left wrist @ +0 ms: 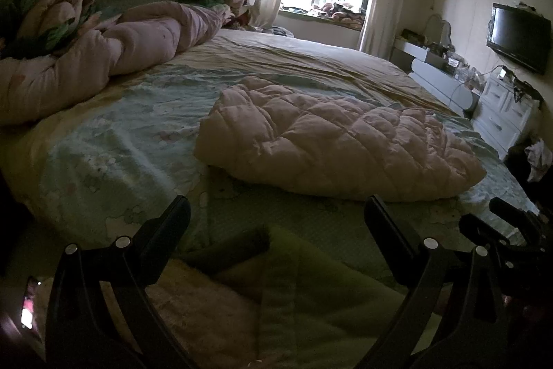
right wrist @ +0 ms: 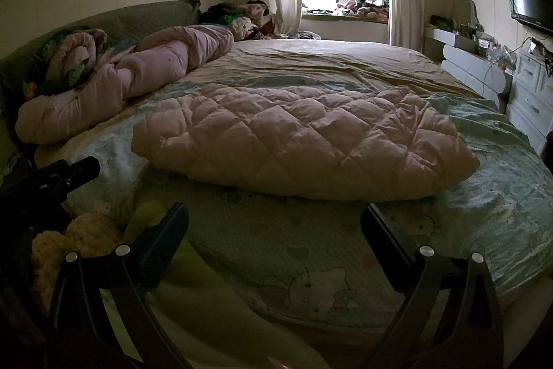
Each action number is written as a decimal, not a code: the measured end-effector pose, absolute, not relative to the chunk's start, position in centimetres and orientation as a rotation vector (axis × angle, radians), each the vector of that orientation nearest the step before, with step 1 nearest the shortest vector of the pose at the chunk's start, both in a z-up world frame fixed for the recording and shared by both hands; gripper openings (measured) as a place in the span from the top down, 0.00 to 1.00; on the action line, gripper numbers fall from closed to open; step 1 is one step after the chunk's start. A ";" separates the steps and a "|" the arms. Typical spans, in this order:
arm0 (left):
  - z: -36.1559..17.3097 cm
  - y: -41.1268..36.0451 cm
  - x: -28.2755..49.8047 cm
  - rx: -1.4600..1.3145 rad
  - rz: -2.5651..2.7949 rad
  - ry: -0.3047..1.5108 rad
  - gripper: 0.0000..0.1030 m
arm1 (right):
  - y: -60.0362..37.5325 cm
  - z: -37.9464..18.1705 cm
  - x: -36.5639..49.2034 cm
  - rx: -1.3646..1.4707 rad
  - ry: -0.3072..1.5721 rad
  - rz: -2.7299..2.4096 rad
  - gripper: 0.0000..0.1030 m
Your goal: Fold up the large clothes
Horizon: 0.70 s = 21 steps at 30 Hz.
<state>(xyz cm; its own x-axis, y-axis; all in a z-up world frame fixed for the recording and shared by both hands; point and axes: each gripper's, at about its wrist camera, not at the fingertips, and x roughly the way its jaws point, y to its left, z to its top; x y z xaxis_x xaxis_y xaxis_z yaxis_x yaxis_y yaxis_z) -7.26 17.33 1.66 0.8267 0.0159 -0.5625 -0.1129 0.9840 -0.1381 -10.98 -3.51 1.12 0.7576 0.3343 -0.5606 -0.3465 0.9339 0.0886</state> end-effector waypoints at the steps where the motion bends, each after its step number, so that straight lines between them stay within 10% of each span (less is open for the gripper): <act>1: 1.7 17.3 -7.3 -0.168 0.069 0.594 0.09 | -3.5 1.1 -11.1 -0.021 0.607 0.371 0.04; 21: 0.1 19.5 -5.0 -0.192 0.106 0.670 0.09 | -8.3 1.4 -8.6 0.103 0.635 0.237 0.04</act>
<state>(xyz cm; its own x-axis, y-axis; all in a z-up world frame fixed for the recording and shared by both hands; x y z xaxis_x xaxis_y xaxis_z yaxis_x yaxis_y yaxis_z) -5.02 19.52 0.11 0.7795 0.0356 -0.6254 -0.1587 0.9770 -0.1422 -8.59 -8.27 1.44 0.7793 0.2503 -0.5745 -0.1876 0.9679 0.1672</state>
